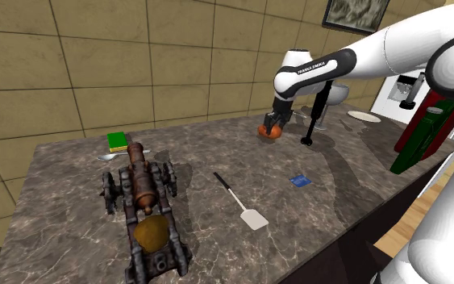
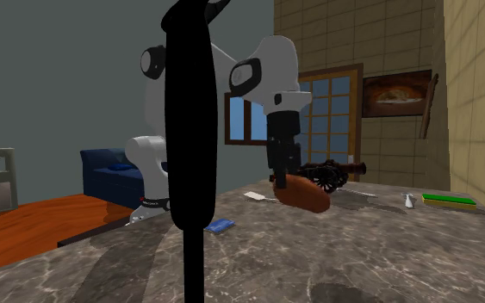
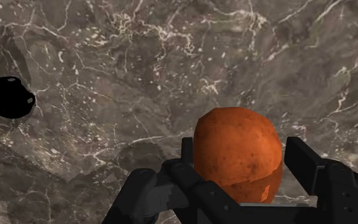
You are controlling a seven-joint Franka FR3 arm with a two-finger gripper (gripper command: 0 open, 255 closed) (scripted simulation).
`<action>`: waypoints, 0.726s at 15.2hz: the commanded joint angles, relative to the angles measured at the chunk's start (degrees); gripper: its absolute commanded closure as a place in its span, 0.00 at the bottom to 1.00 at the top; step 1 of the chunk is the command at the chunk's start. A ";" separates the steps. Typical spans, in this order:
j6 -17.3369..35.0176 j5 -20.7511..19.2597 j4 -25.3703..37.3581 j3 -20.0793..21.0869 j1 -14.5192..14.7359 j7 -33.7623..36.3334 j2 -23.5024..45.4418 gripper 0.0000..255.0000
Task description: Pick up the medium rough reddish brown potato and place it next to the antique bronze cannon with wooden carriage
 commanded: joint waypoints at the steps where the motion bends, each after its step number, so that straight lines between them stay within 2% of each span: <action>1: -1.46 -0.01 0.92 -0.01 0.00 -0.09 -0.53 1.00; 11: -8.80 -0.02 6.49 0.03 0.08 -0.40 -2.31 1.00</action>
